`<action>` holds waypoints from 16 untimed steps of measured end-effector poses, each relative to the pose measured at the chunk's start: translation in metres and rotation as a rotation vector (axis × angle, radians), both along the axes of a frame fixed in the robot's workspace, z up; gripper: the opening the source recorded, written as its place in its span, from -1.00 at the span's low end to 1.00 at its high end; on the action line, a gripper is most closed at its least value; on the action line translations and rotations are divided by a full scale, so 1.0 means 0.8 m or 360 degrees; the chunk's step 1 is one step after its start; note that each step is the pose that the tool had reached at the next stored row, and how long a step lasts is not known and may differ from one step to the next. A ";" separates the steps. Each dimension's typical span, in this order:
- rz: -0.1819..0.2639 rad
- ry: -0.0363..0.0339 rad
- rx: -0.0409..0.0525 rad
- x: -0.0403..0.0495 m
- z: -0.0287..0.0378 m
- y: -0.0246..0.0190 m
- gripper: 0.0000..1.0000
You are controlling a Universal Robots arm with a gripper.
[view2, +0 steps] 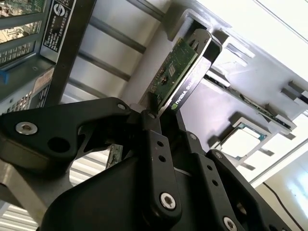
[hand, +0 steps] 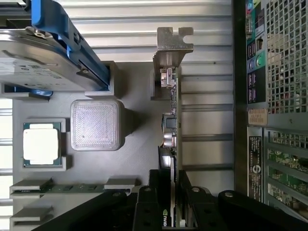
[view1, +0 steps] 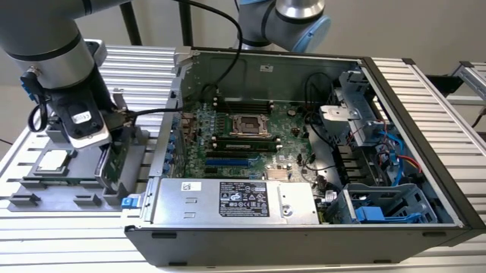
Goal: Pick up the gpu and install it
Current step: 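Pick up the gpu and move the gpu toward the slot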
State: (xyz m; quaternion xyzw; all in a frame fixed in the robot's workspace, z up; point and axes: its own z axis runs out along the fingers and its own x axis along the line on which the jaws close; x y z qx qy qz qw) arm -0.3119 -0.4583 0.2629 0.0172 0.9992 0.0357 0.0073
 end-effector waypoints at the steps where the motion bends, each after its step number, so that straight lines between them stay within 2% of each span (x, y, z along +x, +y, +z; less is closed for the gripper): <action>1: 0.0000 0.0000 0.0000 0.000 0.0016 0.0000 -1.00; 16: 0.0000 0.0000 0.0000 0.000 0.0265 0.0000 -1.00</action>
